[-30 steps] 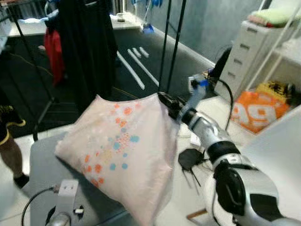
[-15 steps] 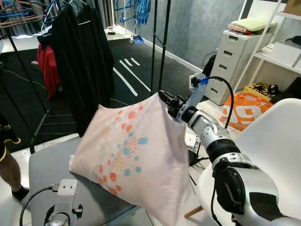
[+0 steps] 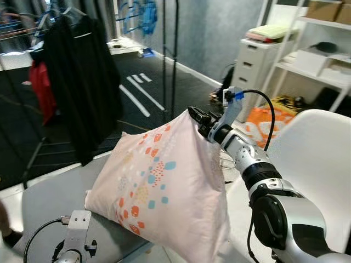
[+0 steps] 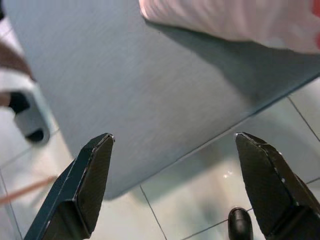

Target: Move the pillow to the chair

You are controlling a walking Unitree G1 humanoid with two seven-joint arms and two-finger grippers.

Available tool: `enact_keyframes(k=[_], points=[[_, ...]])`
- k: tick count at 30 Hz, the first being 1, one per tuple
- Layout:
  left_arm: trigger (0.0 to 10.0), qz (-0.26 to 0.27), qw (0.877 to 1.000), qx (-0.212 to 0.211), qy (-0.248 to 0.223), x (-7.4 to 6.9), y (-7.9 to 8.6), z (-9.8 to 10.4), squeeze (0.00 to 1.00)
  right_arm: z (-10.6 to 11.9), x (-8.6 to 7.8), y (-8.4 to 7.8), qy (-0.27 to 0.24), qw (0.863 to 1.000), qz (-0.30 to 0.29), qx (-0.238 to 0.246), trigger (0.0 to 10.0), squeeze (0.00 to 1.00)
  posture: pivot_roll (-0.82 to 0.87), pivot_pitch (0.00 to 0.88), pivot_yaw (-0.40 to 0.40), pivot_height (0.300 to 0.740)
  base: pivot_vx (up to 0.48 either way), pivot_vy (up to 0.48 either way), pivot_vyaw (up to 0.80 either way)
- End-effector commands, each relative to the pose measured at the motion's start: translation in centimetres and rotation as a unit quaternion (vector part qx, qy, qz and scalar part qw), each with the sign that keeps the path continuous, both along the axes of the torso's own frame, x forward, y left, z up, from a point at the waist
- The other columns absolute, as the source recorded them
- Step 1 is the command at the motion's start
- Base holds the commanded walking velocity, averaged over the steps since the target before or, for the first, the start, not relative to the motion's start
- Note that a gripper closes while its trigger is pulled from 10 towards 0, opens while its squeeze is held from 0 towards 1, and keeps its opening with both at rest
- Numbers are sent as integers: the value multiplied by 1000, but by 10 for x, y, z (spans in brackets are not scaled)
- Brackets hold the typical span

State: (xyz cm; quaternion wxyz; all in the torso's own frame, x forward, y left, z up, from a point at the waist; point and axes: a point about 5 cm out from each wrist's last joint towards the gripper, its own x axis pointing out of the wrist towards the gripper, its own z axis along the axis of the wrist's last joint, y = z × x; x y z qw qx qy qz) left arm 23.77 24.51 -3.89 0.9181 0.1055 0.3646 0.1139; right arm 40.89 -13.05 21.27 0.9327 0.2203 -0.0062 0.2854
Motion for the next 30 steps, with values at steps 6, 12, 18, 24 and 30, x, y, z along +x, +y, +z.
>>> enact_keyframes(k=[6, 12, 18, 24, 30], points=[[10000, -10, 1000, 17, 24, -5, -2, -5, 0, 26, 4, -7, -46, 999, -24, 14, 10000, 0, -124, 1, -55, 740, 0, 0, -663], [10000, -10, 1000, 17, 22, -4, -4, -5, 0, 31, 5, -9, -49, 998, -31, 16, 10000, 0, -128, 1, -57, 740, 0, 0, -663], [10000, -13, 1000, 17, 14, -2, -6, -3, 0, 30, 5, -7, -47, 999, -22, 12, 10000, 0, -130, 3, -59, 740, 0, 0, -663], [10000, -15, 1000, 18, 7, 0, -6, -2, 0, 17, -3, 8, -45, 998, 42, 9, 10000, 0, -133, 12, -62, 740, 0, 0, -663], [10000, -19, 1000, 16, 7, 1, -5, -1, 0, -19, -39, 36, -43, 986, 160, 8, 10000, 0, -141, 22, -53, 740, 0, 0, -660]])
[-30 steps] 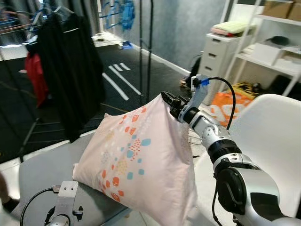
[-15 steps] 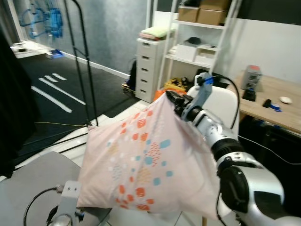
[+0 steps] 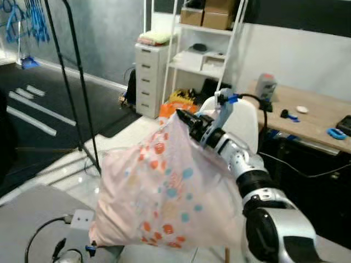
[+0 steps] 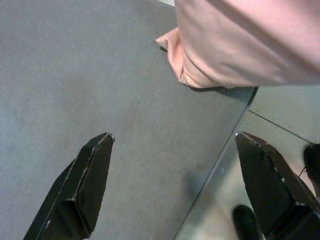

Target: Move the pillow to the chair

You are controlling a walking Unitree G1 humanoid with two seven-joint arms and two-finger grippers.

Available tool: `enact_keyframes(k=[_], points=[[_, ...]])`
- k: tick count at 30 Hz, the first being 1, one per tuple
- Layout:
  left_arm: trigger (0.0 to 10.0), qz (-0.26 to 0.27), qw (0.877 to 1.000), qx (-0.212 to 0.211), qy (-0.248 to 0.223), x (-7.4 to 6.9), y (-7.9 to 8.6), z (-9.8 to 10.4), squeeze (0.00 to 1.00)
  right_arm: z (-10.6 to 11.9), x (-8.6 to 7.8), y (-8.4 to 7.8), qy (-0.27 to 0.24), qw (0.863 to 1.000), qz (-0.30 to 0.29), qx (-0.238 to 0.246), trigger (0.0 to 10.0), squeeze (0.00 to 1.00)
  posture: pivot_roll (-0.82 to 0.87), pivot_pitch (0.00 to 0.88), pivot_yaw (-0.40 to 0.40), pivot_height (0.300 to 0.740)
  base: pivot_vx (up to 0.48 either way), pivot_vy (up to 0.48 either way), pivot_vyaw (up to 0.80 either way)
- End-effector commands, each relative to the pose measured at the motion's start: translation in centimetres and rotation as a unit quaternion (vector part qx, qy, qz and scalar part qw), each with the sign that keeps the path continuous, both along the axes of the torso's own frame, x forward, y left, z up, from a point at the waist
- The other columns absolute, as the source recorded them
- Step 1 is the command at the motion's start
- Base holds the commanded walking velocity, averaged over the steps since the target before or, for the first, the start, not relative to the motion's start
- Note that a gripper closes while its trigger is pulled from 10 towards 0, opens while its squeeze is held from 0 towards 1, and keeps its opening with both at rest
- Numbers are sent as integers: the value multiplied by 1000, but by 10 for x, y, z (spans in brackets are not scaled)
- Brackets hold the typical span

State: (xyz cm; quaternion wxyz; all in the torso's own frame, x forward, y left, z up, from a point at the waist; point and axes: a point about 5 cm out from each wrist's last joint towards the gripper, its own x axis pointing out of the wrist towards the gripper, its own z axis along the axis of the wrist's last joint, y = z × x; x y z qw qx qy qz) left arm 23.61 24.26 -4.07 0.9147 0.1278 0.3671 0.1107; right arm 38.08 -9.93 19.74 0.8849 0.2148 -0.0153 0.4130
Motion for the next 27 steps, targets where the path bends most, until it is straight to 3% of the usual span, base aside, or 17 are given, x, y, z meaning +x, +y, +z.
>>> enact_keyframes(k=[1, 6, 12, 17, 22, 27], points=[[10000, -8, 1000, -3, 1, 2, -2, 1, 0, -4, -11, 5, -4, 1000, 30, 0, 10000, 0, -141, 22, -53, 740, 0, 0, -663], [10000, -11, 1000, -7, -2, 3, -2, 1, 0, -22, -27, 5, 5, 1000, 21, -13, 10000, 0, -146, 30, -47, 740, 0, 0, -663], [10000, -12, 1000, -11, -5, 3, -2, 1, 0, -23, -32, 2, 5, 1000, 11, -14, 10000, 0, -148, 33, -42, 740, 0, 0, -663], [10000, -19, 999, -29, -12, 4, -4, 2, 0, -20, -48, 3, 2, 1000, 16, -18, 10000, 0, -153, 37, -38, 740, 0, 0, -663], [10000, -22, 999, -33, -11, 4, -5, 2, 0, -16, -50, 3, -2, 1000, 14, -21, 10000, 0, -154, 36, -38, 740, 0, 0, -666], [10000, -22, 999, -36, -12, 5, -6, 2, 0, -8, -49, 3, -9, 1000, 8, -21, 10000, 0, -152, 34, -35, 740, 0, -333, -663]])
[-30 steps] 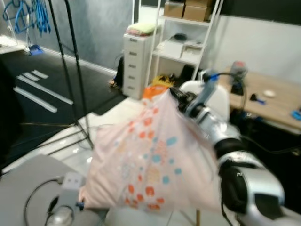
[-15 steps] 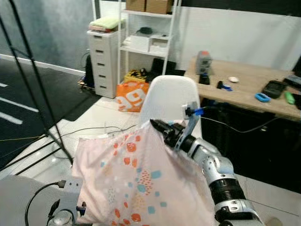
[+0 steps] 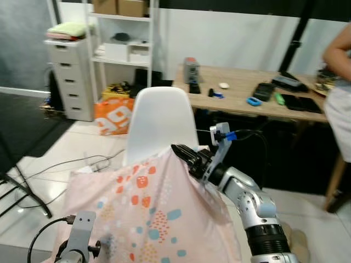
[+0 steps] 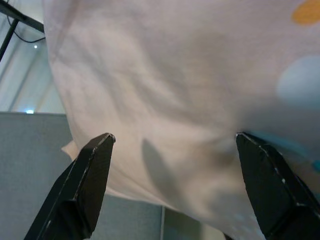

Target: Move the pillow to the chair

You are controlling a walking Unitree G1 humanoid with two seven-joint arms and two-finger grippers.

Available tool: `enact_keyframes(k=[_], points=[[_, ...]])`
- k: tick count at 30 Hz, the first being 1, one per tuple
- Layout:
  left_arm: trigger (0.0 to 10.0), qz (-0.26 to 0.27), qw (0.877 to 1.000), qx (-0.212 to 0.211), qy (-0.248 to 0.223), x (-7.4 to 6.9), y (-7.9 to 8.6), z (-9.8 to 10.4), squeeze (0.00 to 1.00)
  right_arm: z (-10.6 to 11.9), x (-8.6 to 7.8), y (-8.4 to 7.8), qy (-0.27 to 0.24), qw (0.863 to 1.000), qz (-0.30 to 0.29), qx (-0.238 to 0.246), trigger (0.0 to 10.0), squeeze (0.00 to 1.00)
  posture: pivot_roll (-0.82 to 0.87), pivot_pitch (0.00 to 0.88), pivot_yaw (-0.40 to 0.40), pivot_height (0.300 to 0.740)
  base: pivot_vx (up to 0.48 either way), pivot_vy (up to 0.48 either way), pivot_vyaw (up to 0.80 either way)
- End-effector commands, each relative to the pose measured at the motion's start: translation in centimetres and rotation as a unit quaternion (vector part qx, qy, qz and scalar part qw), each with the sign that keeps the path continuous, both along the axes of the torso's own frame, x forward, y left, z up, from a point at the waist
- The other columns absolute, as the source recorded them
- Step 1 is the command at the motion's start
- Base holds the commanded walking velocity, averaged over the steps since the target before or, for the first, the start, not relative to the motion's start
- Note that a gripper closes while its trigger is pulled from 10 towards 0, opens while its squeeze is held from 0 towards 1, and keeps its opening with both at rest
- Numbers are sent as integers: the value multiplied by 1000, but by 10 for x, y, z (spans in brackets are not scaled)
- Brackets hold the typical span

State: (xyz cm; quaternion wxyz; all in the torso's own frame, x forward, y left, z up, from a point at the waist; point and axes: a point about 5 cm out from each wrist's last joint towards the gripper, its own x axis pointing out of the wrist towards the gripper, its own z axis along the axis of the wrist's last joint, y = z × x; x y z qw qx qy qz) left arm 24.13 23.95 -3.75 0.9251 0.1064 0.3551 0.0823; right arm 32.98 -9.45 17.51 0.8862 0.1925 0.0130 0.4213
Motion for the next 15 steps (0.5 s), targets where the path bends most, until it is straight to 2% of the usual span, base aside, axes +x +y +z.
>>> enact_keyframes(k=[1, 7, 15], points=[[10000, -2, 1000, -6, 2, 0, -3, -1, 0, 15, 2, -1, -24, 1000, -4, 12, 10000, 0, -151, 34, -35, 740, 0, -480, -663], [10000, 1, 1000, -10, 0, 0, -3, -1, 0, 19, 2, 0, -27, 1000, -7, 14, 10000, 0, -150, 34, -33, 740, 0, -480, -663], [10000, 10, 1000, -10, -4, 0, -1, 0, 0, 21, -1, 0, -22, 1000, -12, 13, 10000, 0, -151, 36, -31, 740, 0, 0, -668]])
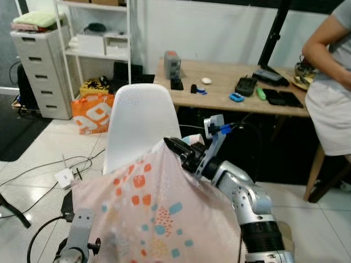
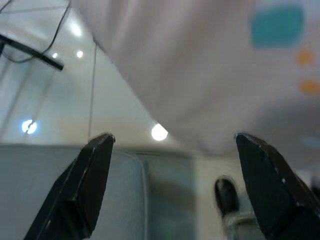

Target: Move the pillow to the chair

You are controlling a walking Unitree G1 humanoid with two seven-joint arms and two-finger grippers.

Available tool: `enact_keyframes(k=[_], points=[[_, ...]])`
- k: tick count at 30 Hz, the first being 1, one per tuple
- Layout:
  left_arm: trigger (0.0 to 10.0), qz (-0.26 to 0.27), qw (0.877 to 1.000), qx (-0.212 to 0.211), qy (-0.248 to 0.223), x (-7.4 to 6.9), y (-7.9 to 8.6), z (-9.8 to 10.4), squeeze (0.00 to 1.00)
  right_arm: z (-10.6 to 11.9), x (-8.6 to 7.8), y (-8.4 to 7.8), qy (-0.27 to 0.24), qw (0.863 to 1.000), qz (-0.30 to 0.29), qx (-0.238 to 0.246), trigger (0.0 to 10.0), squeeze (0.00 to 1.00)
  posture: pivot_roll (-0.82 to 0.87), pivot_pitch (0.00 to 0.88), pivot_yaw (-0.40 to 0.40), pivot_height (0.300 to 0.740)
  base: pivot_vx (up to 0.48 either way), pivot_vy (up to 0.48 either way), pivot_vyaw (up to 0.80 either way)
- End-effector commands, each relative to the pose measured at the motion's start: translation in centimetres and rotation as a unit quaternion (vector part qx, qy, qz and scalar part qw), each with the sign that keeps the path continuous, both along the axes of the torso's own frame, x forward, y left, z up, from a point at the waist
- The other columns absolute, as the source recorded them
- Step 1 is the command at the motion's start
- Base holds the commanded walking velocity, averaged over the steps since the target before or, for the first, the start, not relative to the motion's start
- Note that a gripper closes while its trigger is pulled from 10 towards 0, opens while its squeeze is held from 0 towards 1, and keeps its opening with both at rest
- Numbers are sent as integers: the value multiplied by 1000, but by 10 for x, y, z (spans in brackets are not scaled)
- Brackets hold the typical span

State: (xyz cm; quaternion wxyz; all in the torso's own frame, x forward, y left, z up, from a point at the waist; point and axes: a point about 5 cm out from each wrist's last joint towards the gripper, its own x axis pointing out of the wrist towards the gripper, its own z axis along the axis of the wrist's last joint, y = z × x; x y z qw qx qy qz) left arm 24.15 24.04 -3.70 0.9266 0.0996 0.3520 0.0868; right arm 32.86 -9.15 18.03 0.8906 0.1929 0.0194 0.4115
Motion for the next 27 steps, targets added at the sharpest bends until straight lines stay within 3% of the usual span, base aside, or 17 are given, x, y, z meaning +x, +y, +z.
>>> enact_keyframes(k=[1, 19, 20, 23, 24, 25, 26, 27], points=[[10000, 3, 1000, -4, 1, 0, -2, -1, 0, 16, 0, -3, -30, 999, -4, 17, 10000, 0, -151, 36, -31, 740, 0, 0, -688], [10000, -2, 1000, -5, 3, -1, -3, -2, 0, 12, 2, -4, -24, 999, -21, 3, 10000, 0, -153, 29, -35, 740, 0, 0, -38], [10000, -2, 1000, -6, 3, 0, -3, -1, 0, 1, 7, -7, -2, 998, -49, -34, 10000, 0, -153, 28, -35, 740, 0, 0, 0], [10000, -2, 1000, -6, 3, 0, -3, -1, 0, -2, 9, -8, 3, 997, -56, -43, 10000, 0, -154, 29, -34, 740, 0, 0, 0], [10000, -3, 1000, -5, 4, 0, -3, -2, 0, -17, 14, -14, 31, 992, -86, -88, 10000, 0, -156, 20, -33, 740, 0, 0, 0], [10000, -3, 1000, -5, 5, -1, -4, -2, 0, -36, 18, -22, 55, 978, -113, -164, 10000, 0, -158, 24, -29, 740, 0, 0, 0], [10000, -3, 1000, -5, 5, -1, -4, -2, 0, -36, 18, -22, 55, 978, -113, -164, 10000, 0, -158, 24, -29, 740, 0, 0, 0], [10000, -4, 1000, -4, 6, -1, -4, -2, 0, -54, 19, -32, 73, 964, -120, -224, 10000, 0, -152, 16, -34, 740, 0, 0, 0]])
